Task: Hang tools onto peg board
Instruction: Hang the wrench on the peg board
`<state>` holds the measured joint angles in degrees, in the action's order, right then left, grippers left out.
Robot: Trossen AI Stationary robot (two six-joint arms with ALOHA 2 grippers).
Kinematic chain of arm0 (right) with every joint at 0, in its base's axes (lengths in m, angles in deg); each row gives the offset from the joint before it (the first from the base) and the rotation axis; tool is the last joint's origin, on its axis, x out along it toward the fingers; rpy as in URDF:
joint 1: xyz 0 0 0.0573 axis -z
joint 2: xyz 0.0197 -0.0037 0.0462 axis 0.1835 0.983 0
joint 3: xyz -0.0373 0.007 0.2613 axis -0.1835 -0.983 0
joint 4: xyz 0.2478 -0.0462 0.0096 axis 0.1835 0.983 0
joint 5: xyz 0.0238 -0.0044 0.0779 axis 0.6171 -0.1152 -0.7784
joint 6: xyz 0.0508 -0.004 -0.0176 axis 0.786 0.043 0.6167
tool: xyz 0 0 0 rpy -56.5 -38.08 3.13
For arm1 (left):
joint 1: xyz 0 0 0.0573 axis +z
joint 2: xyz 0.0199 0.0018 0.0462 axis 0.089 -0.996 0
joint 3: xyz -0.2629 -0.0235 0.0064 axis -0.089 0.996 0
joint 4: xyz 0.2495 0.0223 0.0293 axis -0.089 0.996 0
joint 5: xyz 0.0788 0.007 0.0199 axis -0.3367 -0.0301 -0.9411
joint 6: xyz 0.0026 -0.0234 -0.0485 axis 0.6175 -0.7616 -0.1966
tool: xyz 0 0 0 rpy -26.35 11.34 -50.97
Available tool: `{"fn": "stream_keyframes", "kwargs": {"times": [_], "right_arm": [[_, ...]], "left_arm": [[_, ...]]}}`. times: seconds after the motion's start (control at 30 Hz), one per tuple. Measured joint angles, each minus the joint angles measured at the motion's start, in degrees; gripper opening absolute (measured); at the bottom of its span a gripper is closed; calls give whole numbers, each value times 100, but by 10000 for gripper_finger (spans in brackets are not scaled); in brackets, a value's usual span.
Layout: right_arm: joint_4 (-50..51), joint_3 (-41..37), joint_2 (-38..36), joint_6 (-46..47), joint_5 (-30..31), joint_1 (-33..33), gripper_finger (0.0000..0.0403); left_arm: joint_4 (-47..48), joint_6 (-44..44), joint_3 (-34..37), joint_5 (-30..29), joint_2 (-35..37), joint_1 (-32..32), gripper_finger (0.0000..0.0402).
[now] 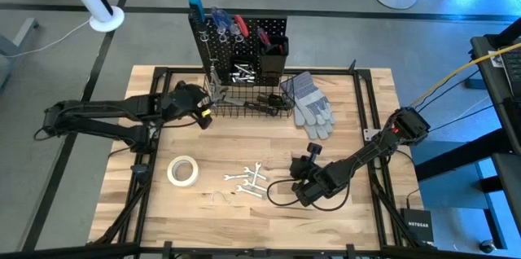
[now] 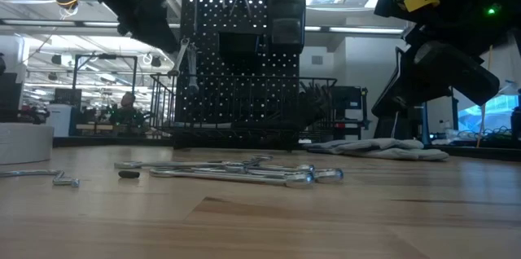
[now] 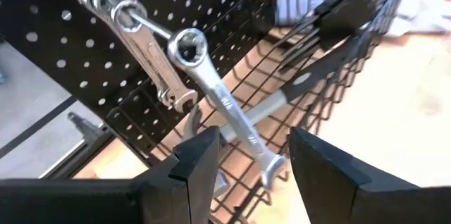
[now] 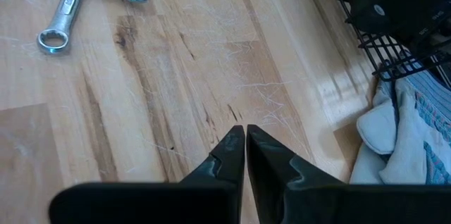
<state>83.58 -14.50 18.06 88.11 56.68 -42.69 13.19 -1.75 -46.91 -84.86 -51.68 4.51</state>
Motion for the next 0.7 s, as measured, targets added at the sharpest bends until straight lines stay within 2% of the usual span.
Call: {"fn": "stream_keyframes", "kwargs": {"times": [0.3,0.7], "right_arm": [[2,0,0,-2,-2,0,24],[3,0,0,-13,-4,1,24]], "left_arm": [[-321,251,0,-1,-377,441,164],[-1263,816,0,-38,-365,754,164]]}}
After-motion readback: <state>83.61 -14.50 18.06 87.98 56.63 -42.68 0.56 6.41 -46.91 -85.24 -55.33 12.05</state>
